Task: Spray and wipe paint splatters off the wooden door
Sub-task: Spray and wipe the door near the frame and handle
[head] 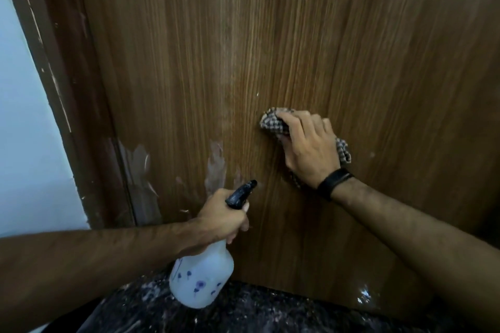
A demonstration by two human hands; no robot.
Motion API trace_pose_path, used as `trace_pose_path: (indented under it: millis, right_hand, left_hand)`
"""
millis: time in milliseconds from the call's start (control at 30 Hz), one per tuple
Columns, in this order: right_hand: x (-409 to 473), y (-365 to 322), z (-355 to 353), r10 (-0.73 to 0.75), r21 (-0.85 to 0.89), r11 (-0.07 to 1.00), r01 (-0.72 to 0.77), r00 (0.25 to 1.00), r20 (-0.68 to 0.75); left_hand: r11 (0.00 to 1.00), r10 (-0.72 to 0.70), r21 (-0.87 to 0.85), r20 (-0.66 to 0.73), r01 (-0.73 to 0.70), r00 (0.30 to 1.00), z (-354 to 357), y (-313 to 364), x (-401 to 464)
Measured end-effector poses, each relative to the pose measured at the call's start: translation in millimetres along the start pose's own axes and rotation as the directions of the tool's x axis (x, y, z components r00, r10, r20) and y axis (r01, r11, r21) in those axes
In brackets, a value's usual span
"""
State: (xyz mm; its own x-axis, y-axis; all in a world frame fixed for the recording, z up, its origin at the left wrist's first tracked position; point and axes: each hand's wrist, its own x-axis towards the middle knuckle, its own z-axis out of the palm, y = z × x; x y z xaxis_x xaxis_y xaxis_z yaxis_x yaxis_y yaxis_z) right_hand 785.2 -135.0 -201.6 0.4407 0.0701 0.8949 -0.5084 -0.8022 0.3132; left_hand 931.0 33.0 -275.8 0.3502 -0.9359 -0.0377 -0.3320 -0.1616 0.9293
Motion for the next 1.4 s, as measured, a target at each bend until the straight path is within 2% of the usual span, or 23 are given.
trace_pose_path:
  millis: [67, 133, 267, 333, 400, 467, 567, 633, 733, 800, 867, 967, 1033, 1133, 1200, 1267, 1333, 1400]
  right_hand:
    - [3, -5, 5, 0.008, -0.011, 1.0, -0.008, 1.0, -0.024]
    - [-12, -9, 11, -0.072, 0.002, 0.997, 0.072, 0.997, 0.013]
    - [-70, -23, 23, -0.261, -0.013, 0.963, 0.27, 0.941, 0.218]
    - [-97, -29, 24, -0.272, 0.016, 0.96, 0.279, 0.92, 0.281]
    - [-106, -28, 17, -0.167, 0.032, 0.986, 0.165, 0.947, 0.273]
    - [-97, -21, 7, 0.026, 0.057, 0.998, -0.037, 0.982, 0.186]
    - [-75, -7, -7, 0.354, 0.103, 0.931, -0.351, 0.935, -0.003]
    - [-81, -6, -8, 0.442, 0.128, 0.893, -0.432, 0.895, -0.057]
    - [-127, -18, -6, 0.468, 0.116, 0.876, -0.468, 0.883, 0.03]
    - [-156, -21, -7, 0.541, 0.123, 0.828, -0.547, 0.837, 0.084]
    - [-160, -16, -14, 0.621, 0.19, 0.763, -0.618, 0.782, 0.05]
    - [-125, 8, -31, 0.764, 0.293, 0.64, -0.71, 0.628, -0.148]
    - [-93, 28, -42, 0.775, 0.29, 0.631, -0.719, 0.569, -0.275]
    - [-71, 42, -49, 0.7, 0.191, 0.71, -0.678, 0.652, -0.292]
    - [-81, 42, -51, 0.6, 0.103, 0.799, -0.592, 0.777, -0.187]
    - [-103, 40, -49, 0.42, 0.011, 0.908, -0.42, 0.907, -0.02]
    - [-119, 37, -50, 0.274, -0.032, 0.962, -0.272, 0.955, 0.111]
    - [-118, 36, -54, 0.224, -0.052, 0.975, -0.218, 0.96, 0.167]
  left_hand:
    - [1.0, 0.012, -0.023, -0.021, -0.012, 1.0, -4, -1, 1]
    - [0.999, 0.005, -0.035, -0.018, -0.006, 1.0, -7, -4, 1]
    - [1.0, 0.024, -0.003, -0.011, -0.024, 1.0, -9, -8, -5]
    - [1.0, 0.024, 0.004, -0.004, -0.024, 1.0, -10, -12, -9]
    - [1.0, 0.017, 0.004, 0.012, -0.017, 1.0, -10, -13, -12]
    - [1.0, 0.023, -0.005, 0.023, -0.023, 0.999, -9, -11, -13]
    - [0.999, 0.027, -0.027, 0.019, -0.026, 0.999, -8, -5, -6]
    - [0.999, 0.033, -0.038, 0.027, -0.032, 0.999, -5, 0, -1]
    - [0.998, 0.045, -0.042, 0.048, -0.043, 0.998, 8, 11, 6]
    - [0.996, 0.078, -0.038, 0.075, -0.076, 0.994, 20, 21, 8]
    - [0.993, 0.114, -0.041, 0.099, -0.11, 0.989, 32, 30, 8]
    - [0.989, 0.14, -0.061, 0.13, -0.133, 0.981, 42, 38, 7]
    - [0.99, 0.137, -0.064, 0.147, -0.129, 0.98, 42, 40, 5]
    - [0.99, 0.137, -0.046, 0.16, -0.132, 0.978, 39, 41, 4]
    - [0.991, 0.136, -0.044, 0.167, -0.13, 0.977, 35, 41, 3]
    - [0.992, 0.124, -0.043, 0.173, -0.118, 0.977, 32, 40, 1]
    - [0.994, 0.108, -0.033, 0.16, -0.104, 0.981, 26, 40, -3]
    - [0.995, 0.097, -0.028, 0.141, -0.094, 0.985, 18, 41, -12]
